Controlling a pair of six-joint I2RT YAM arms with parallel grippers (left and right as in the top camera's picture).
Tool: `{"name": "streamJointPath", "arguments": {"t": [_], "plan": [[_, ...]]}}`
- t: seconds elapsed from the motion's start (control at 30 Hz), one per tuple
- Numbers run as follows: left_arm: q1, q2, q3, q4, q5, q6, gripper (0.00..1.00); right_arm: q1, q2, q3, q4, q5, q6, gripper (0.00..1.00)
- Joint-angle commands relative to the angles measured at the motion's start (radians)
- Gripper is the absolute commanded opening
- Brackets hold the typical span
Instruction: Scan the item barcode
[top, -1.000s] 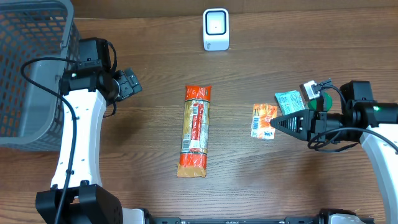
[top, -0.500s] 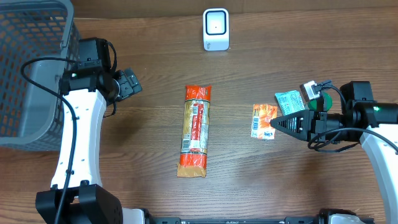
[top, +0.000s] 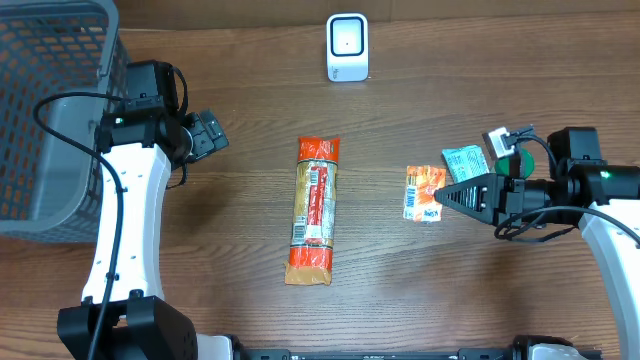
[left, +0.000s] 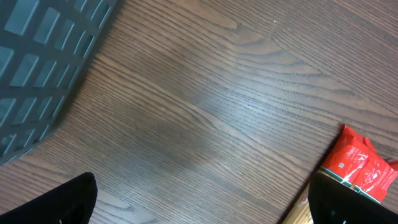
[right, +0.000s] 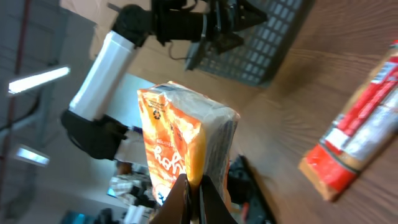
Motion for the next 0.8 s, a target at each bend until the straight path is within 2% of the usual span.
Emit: {"name": "streamJointPath", "arguments": {"t": [0.0, 0.1, 0.27, 0.47, 0.57, 0.77], "plan": [[0.000, 0.008, -0.004, 0.000, 0.001, 0.011, 1.00, -0.006, -0.022, -0.002, 0.027, 0.122, -0.012, 0.04], [0.000, 0.008, -0.004, 0.000, 0.001, 0.011, 1.00, -0.006, -0.022, -0.003, 0.064, 0.337, 0.006, 0.04], [0.000, 0.008, -0.004, 0.000, 0.001, 0.011, 1.00, -0.006, -0.021, -0.003, 0.066, 0.490, 0.024, 0.04], [0.000, 0.008, -0.004, 0.000, 0.001, 0.011, 1.00, -0.005, -0.021, -0.003, 0.140, 0.761, 0.278, 0.04], [0.000, 0.008, -0.004, 0.000, 0.001, 0.011, 1.00, 0.013, -0.021, -0.003, 0.174, 0.846, 0.360, 0.04], [0.000, 0.008, -0.004, 0.000, 0.001, 0.011, 1.00, 0.142, -0.021, 0.005, 0.303, 1.076, 0.576, 0.03]]}}
